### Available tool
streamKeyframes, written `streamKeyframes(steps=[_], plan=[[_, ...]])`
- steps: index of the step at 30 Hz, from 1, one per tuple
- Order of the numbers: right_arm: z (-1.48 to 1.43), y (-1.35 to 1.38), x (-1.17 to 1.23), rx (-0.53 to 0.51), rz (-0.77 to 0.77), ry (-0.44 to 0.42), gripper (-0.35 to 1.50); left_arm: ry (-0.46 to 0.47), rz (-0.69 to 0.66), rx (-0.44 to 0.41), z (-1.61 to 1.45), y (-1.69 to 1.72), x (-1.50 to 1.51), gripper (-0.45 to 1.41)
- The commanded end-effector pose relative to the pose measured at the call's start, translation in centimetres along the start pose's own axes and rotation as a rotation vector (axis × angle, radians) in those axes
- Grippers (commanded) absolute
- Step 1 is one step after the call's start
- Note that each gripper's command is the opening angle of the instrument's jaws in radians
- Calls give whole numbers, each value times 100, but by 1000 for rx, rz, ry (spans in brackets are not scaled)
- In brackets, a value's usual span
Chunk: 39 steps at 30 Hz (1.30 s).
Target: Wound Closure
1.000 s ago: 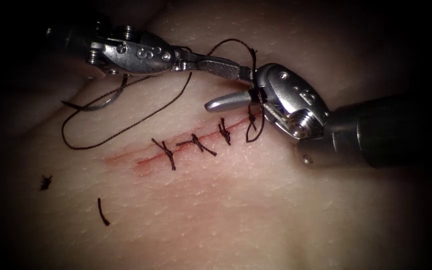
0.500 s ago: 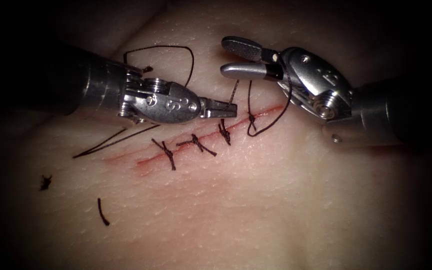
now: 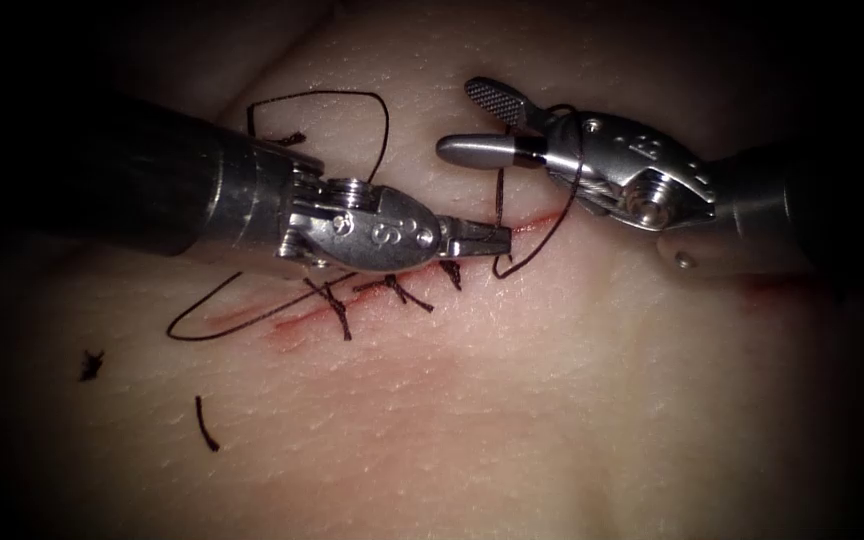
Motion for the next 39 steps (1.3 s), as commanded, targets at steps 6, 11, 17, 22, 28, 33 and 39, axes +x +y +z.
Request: streamKeyframes(steps=[6,11,17,22,28,33,39], plan=[[0,19,-7,-125,53,-84,96,6,-5,4,4,4,-5,-45],[-6,40,-13,-166,54,-123,98,4,-7,9,9,-4,-6,-45],[-6,56,-25,-209,71,-128,101,-11,-8,25,16,-12,-8,-45],[7,67,-44,-217,113,-136,103,-13,-10,29,20,-16,-8,-45],[20,78,-58,-210,160,-147,106,-12,-9,28,21,-20,-10,-45],[28,85,-65,-208,197,-153,106,-11,-6,28,21,-21,-14,-45],[29,85,-74,-197,217,-173,100,-13,-2,29,22,-16,-17,-45]])
